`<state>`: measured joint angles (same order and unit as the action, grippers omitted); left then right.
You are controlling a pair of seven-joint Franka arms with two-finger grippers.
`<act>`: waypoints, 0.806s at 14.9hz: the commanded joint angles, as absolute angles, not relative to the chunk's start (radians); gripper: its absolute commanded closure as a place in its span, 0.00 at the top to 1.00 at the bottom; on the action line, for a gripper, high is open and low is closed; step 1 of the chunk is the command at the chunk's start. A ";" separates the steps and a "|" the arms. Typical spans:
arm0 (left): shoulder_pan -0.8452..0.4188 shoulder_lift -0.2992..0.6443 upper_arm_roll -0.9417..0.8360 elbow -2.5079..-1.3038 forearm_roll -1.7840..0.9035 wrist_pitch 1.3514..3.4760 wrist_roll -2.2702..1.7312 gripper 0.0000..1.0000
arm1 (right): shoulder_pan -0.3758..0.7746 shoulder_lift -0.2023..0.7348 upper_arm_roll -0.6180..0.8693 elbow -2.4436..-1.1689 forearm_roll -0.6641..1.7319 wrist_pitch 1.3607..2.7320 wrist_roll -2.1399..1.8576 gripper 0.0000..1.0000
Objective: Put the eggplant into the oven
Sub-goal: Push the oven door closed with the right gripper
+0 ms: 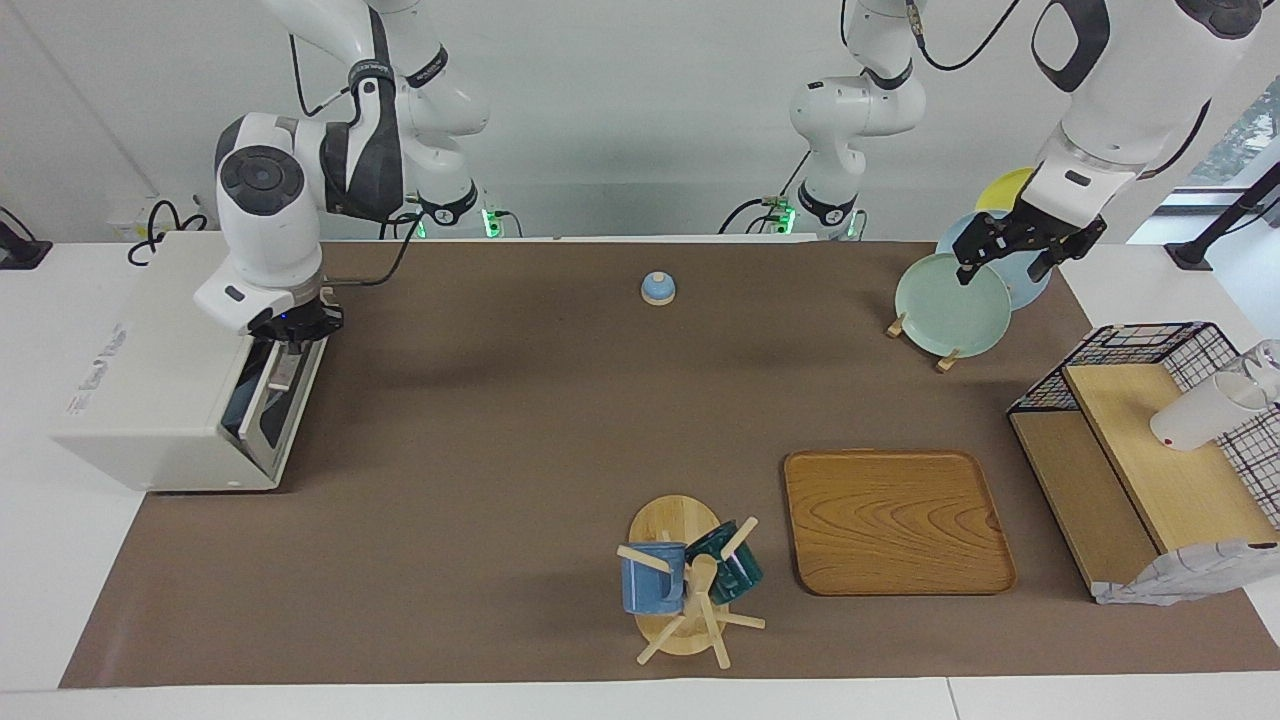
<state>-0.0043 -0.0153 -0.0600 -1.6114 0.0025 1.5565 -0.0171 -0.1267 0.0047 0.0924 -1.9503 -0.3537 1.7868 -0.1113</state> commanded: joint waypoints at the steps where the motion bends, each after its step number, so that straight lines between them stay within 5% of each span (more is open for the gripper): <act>1: 0.011 -0.020 -0.072 -1.612 0.017 1.543 -0.015 1.00 | -0.144 -0.018 0.095 -1.802 -0.249 1.616 -0.164 0.18; 3: 0.011 -0.020 -0.071 -1.612 0.017 1.543 -0.015 1.00 | -0.144 -0.018 0.094 -1.680 -0.190 1.508 -0.169 0.28; 6: 0.011 -0.020 -0.072 -1.612 0.017 1.543 -0.015 1.00 | -0.132 -0.005 0.100 -1.576 -0.100 1.424 -0.163 0.28; 10: 0.011 -0.020 -0.072 -1.612 0.017 1.543 -0.015 1.00 | -0.137 0.012 0.100 -1.545 -0.044 1.416 -0.163 0.36; 11: 0.011 -0.020 -0.071 -1.612 0.017 1.543 -0.015 1.00 | -0.137 0.012 0.100 -1.545 -0.041 1.416 -0.163 0.48; 12: 0.011 -0.020 -0.071 -1.612 0.017 1.543 -0.014 1.00 | -0.137 0.012 0.100 -1.545 -0.038 1.416 -0.163 0.86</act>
